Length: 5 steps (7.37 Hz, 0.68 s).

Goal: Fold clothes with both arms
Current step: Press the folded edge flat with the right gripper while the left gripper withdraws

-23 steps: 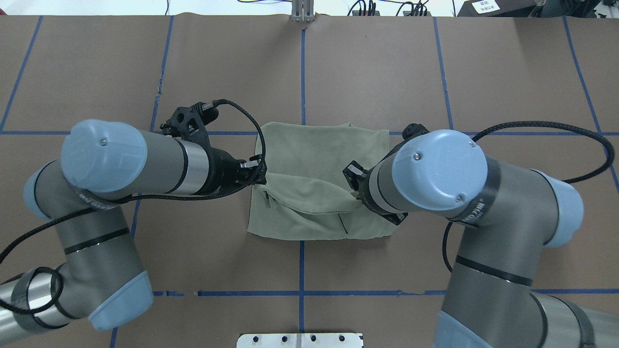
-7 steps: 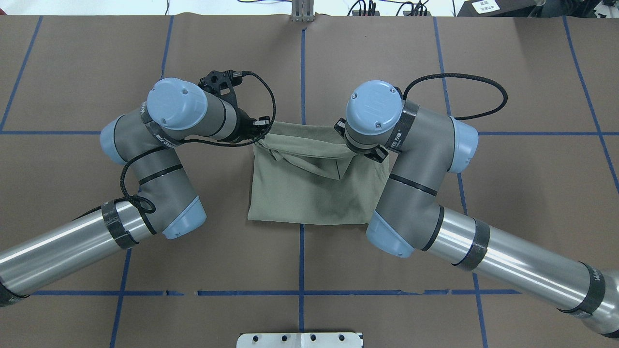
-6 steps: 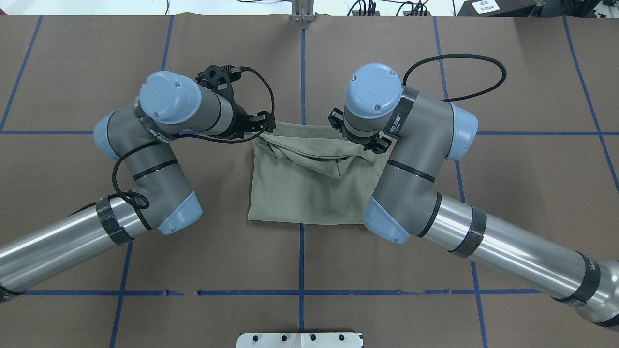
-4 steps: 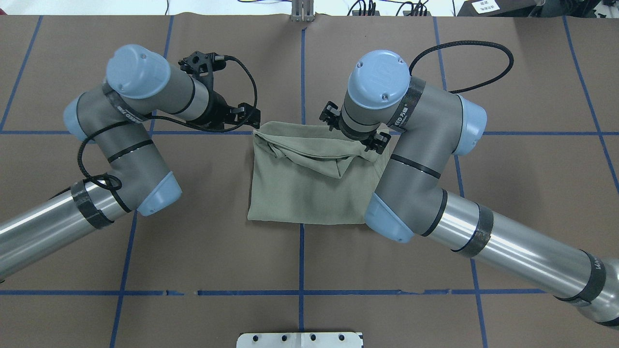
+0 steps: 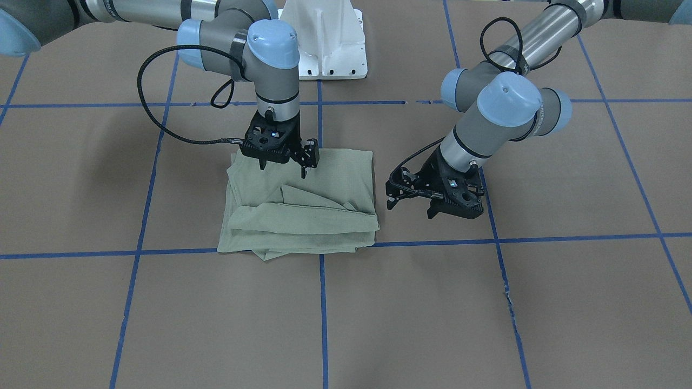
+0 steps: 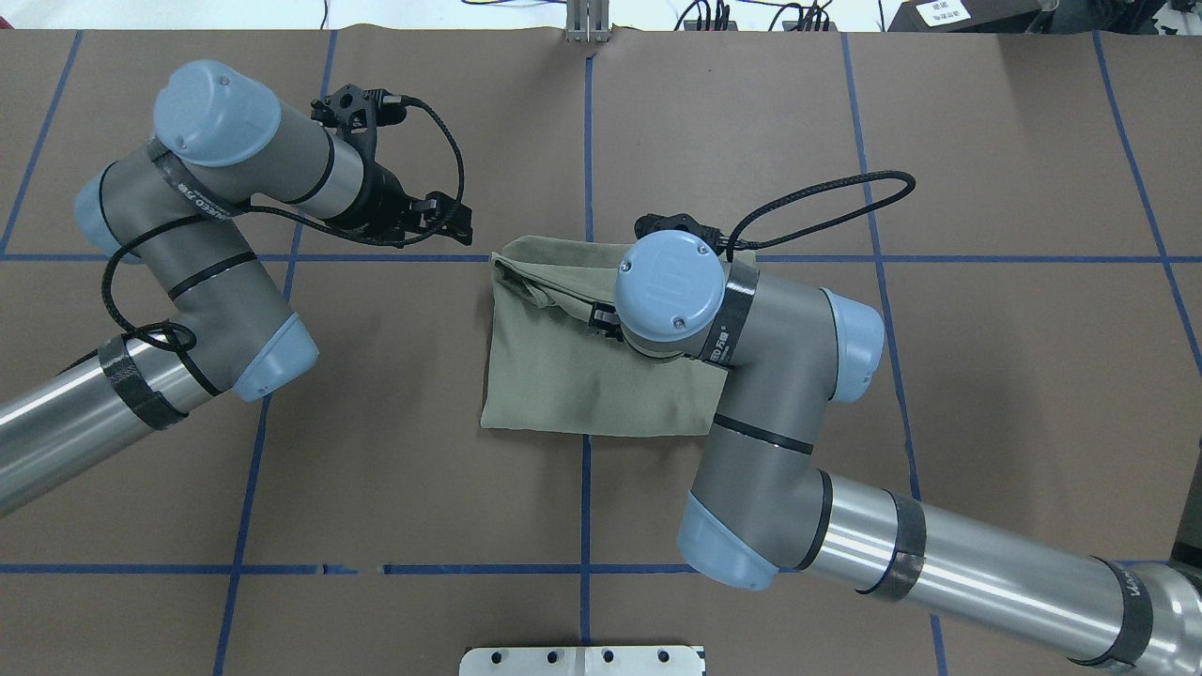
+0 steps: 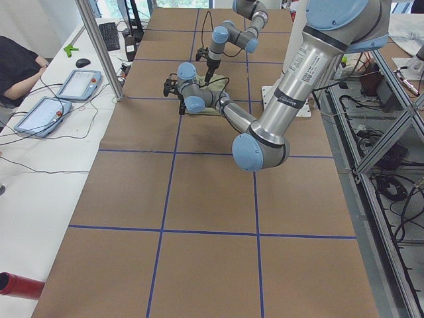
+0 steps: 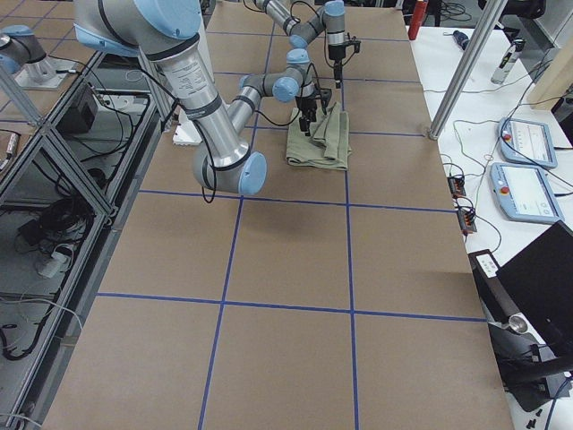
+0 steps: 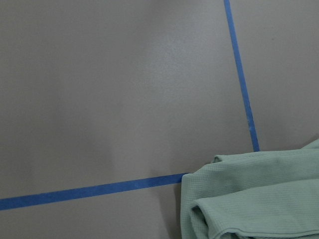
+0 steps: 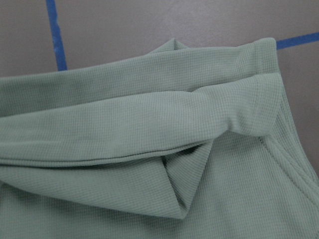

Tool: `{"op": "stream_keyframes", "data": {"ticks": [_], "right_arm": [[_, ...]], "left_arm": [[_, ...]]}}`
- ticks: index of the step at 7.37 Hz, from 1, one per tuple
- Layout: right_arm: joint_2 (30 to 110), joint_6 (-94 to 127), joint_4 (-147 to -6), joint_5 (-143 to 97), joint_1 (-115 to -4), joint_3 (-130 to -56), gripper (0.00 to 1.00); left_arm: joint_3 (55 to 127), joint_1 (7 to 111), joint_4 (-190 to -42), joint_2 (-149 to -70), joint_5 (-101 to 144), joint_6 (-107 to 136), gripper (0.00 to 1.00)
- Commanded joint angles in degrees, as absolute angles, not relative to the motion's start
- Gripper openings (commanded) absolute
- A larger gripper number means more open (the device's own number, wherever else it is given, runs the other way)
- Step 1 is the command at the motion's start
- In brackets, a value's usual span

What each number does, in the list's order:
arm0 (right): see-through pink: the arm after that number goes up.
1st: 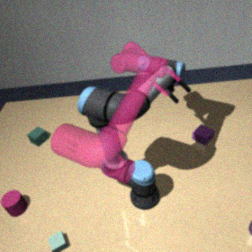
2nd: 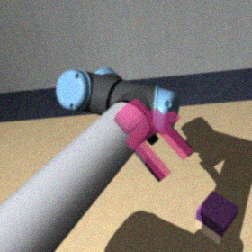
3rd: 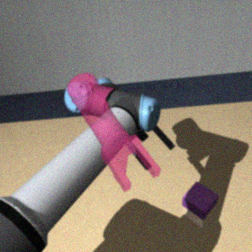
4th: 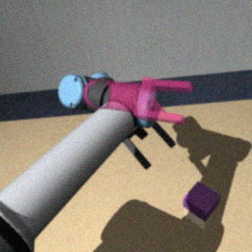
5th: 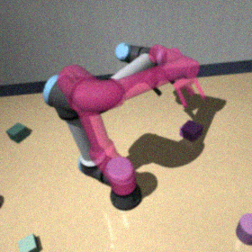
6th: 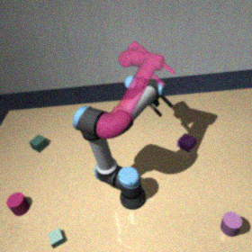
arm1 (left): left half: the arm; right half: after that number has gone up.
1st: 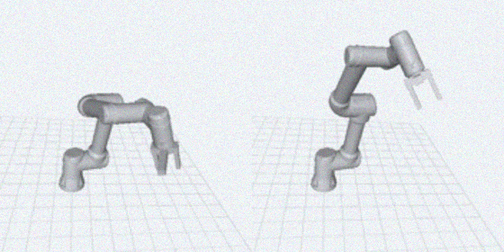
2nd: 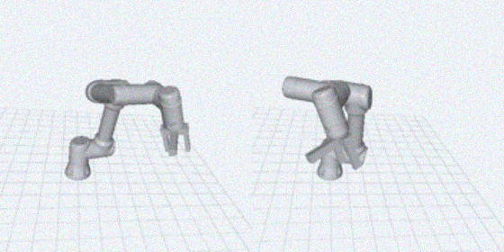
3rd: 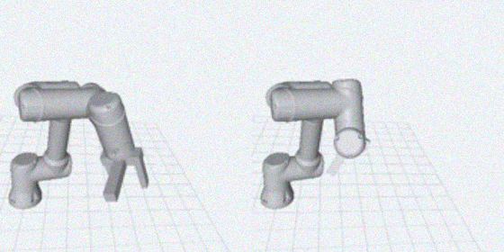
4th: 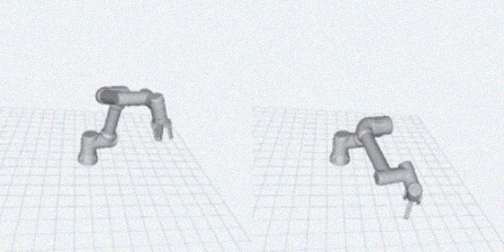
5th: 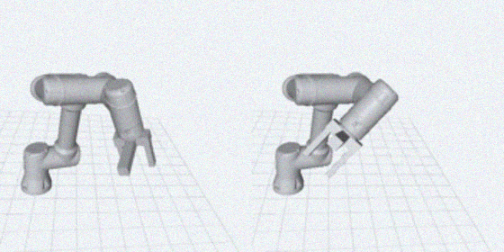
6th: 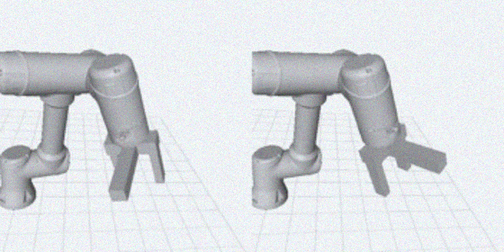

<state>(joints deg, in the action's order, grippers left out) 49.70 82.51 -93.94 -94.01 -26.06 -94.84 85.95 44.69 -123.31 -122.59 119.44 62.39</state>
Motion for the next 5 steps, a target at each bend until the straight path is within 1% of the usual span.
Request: {"op": "stream_keyframes", "data": {"ticks": [1, 4, 5], "right_arm": [[48.9, 76.3, -94.5, -91.4, -25.0, -91.5, 1.0], [47.5, 72.7, -94.0, -90.4, -26.7, -87.1, 1.0], [44.1, 72.3, -94.1, -90.4, -27.8, -82.4, 1.0]], "left_arm": [[86.0, 44.7, -123.7, -122.5, 119.4, 62.5, 1.0], [86.0, 44.7, -124.6, -122.2, 119.4, 62.8, 1.0], [86.0, 44.7, -124.9, -122.0, 119.5, 62.8, 1.0]]}}
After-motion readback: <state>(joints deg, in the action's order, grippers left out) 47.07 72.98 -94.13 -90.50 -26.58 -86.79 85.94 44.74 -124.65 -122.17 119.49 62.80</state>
